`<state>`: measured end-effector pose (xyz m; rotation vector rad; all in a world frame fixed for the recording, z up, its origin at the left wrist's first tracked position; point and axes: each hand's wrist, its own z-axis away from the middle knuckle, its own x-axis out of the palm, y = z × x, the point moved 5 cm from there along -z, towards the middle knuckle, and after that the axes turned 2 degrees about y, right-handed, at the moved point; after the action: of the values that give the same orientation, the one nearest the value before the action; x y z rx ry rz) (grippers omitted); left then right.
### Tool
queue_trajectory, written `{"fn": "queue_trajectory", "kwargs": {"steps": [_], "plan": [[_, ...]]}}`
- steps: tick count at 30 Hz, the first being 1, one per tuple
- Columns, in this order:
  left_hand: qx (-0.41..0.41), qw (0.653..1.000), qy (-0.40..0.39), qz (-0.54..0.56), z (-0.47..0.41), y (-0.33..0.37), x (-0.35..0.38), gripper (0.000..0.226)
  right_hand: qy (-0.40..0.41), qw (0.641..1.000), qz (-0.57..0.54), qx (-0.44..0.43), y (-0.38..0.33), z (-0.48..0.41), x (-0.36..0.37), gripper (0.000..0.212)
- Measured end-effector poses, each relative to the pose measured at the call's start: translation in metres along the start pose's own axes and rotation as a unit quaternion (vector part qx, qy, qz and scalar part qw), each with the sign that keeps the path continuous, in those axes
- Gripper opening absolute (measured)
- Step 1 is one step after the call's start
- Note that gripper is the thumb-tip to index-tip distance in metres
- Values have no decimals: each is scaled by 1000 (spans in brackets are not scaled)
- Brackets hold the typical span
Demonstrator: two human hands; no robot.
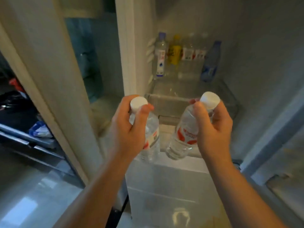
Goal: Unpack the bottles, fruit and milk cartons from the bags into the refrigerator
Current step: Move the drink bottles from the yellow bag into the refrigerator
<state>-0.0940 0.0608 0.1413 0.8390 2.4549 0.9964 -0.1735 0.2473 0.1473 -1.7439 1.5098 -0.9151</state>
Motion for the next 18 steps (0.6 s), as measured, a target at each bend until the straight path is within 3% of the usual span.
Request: {"fn": "queue_trajectory", "kwargs": {"steps": [7, 13, 18], "plan": [[42, 995, -45, 74, -96, -18, 67, 32, 98, 991, 63, -65, 6, -80, 3, 18], [43, 986, -44, 152, -157, -23, 120, 41, 103, 988, 75, -85, 14, -149, 11, 11], [40, 989, 5, 146, -189, -35, 158, 27, 83, 990, 66, -88, 41, -200, 19, 2]]}}
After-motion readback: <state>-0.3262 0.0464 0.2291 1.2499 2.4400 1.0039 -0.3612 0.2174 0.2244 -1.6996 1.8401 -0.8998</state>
